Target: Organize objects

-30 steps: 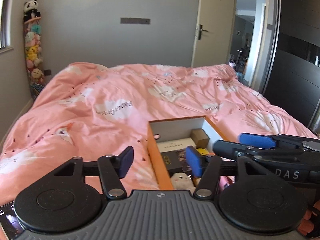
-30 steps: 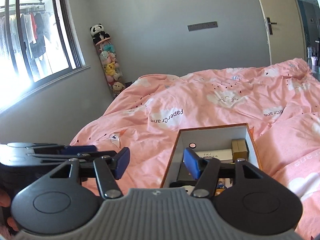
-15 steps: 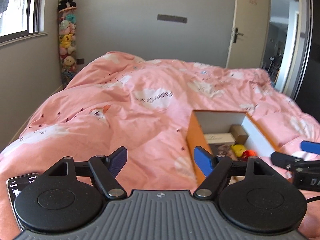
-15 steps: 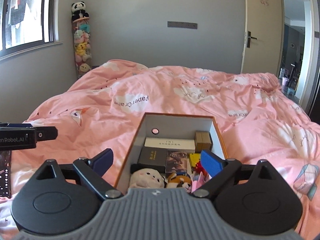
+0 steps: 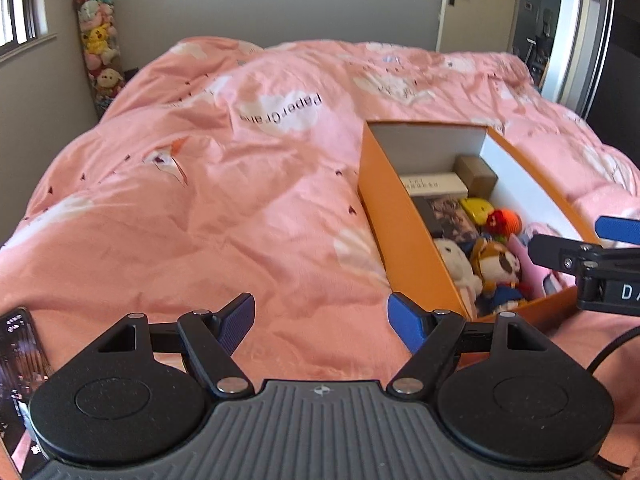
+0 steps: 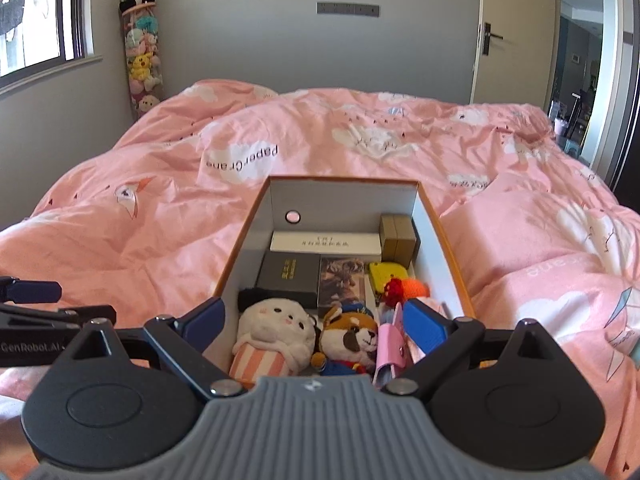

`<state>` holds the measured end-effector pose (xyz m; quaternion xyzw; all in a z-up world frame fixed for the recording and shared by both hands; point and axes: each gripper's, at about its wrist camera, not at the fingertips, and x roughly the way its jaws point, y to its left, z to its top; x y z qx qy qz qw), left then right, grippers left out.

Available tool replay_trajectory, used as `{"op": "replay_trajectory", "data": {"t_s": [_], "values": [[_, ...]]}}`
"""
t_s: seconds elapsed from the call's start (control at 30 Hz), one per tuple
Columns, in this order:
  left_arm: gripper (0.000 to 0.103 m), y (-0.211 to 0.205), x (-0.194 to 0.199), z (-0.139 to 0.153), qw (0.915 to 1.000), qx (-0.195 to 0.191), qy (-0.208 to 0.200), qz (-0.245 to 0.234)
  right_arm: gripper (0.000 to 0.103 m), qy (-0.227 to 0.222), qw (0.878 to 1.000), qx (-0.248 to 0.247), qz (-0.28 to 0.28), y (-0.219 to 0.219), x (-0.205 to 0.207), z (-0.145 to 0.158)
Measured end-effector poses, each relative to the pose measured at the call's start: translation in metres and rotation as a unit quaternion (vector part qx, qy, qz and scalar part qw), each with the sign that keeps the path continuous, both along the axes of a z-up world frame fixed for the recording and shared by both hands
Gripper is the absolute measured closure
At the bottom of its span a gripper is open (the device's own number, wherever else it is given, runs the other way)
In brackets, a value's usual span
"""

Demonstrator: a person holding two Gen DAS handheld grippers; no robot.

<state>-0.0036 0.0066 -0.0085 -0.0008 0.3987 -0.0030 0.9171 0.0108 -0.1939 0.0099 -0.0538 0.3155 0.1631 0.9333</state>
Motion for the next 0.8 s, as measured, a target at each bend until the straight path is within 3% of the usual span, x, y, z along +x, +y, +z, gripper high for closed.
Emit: {"op": "replay_trajectory", "data": {"t_s": [0.3,0.8], "values": [[0.014,-0.001,0.010,-0.013,0.9995,0.001,0.032,-0.002,0.007,0.016,1.000,-0.015,0.018,0.010,0.009,-0.010],[0.014,-0.001,0.011,-0.013,0.9994,0.004,0.035,0.002,0.007,0.019,1.000,-0.012,0.018,0.009,0.010,-0.010]]}}
